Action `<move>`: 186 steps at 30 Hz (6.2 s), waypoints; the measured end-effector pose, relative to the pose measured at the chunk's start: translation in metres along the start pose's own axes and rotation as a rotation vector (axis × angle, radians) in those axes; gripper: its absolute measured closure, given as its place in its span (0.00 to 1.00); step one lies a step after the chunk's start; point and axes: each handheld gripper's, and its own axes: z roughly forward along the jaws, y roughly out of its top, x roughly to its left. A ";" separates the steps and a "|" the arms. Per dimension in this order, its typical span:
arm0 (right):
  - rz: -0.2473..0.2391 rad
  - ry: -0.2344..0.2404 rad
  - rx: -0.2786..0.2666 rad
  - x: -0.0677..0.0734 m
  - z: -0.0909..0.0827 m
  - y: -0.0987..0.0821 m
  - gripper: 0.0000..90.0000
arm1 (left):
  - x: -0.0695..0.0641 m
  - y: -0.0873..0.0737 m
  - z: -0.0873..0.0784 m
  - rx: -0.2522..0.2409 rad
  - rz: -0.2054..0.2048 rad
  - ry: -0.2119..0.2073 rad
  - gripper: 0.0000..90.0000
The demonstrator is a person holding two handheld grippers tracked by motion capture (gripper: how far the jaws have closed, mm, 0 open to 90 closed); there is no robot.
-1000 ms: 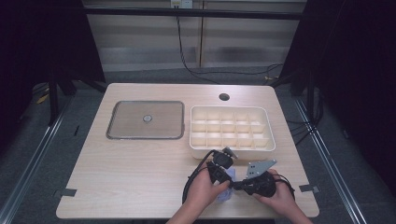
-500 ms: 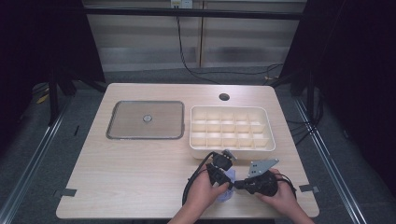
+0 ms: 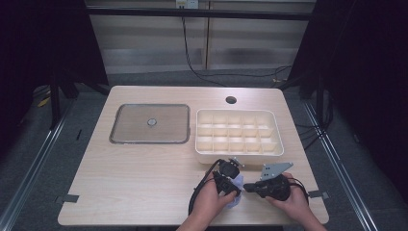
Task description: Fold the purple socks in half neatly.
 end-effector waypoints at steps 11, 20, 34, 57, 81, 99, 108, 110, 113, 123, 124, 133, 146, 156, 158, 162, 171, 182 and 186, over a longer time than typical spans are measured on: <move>0.032 -0.026 -0.046 -0.010 -0.014 0.003 1.00 | -0.002 -0.001 0.001 -0.003 0.013 0.017 0.91; 0.025 -0.028 -0.048 -0.012 -0.015 0.010 1.00 | -0.001 -0.001 0.000 -0.003 0.002 0.008 0.91; -0.006 -0.020 -0.077 -0.011 -0.015 0.033 0.99 | -0.002 -0.002 0.000 -0.007 -0.006 0.015 0.91; -0.019 -0.010 -0.005 -0.009 0.023 0.039 1.00 | -0.002 -0.004 0.001 -0.029 -0.008 0.015 0.91; -0.019 -0.010 -0.020 -0.010 0.028 0.029 1.00 | -0.002 -0.003 -0.003 -0.032 -0.020 -0.056 0.79; -0.003 -0.004 -0.029 -0.011 0.027 0.027 1.00 | 0.010 0.005 -0.037 -0.089 -0.017 -0.043 0.72; 0.000 -0.007 -0.027 -0.010 0.027 0.027 1.00 | 0.015 0.007 -0.036 -0.078 -0.046 -0.013 0.80; -0.003 -0.011 -0.023 -0.010 0.027 0.028 1.00 | 0.015 0.007 -0.033 -0.070 -0.049 -0.011 0.83; -0.003 -0.010 -0.023 -0.010 0.027 0.028 1.00 | 0.016 0.006 -0.026 -0.051 -0.042 -0.003 0.85; -0.010 -0.010 -0.022 -0.009 0.028 0.029 1.00 | 0.012 -0.002 -0.010 -0.008 -0.036 -0.003 0.86; -0.010 -0.010 -0.023 -0.009 0.028 0.029 1.00 | 0.011 -0.002 -0.011 -0.011 -0.035 -0.006 0.86; -0.012 -0.016 -0.022 -0.010 0.029 0.029 1.00 | -0.001 -0.012 -0.009 0.016 -0.014 -0.034 0.91; -0.009 -0.013 -0.025 -0.009 0.029 0.028 1.00 | -0.004 -0.020 -0.008 -0.004 -0.023 -0.040 0.93; -0.019 -0.021 -0.027 -0.010 0.030 0.029 1.00 | -0.001 -0.022 -0.005 0.003 -0.028 -0.060 0.95; -0.021 -0.022 -0.028 -0.010 0.030 0.029 1.00 | -0.001 -0.022 -0.004 0.010 -0.021 -0.064 0.96; -0.021 -0.029 -0.030 -0.010 0.032 0.030 1.00 | -0.002 -0.021 0.000 -0.004 -0.021 -0.077 0.98; -0.021 -0.044 -0.023 -0.016 0.031 0.033 1.00 | -0.003 -0.016 0.009 -0.053 -0.006 -0.100 0.99; -0.009 -0.026 -0.025 -0.018 0.027 0.034 0.99 | -0.002 -0.013 -0.002 -0.057 0.019 -0.115 0.90; 0.003 -0.018 -0.017 -0.016 0.025 0.034 0.99 | 0.002 -0.011 -0.022 -0.074 0.037 -0.106 0.87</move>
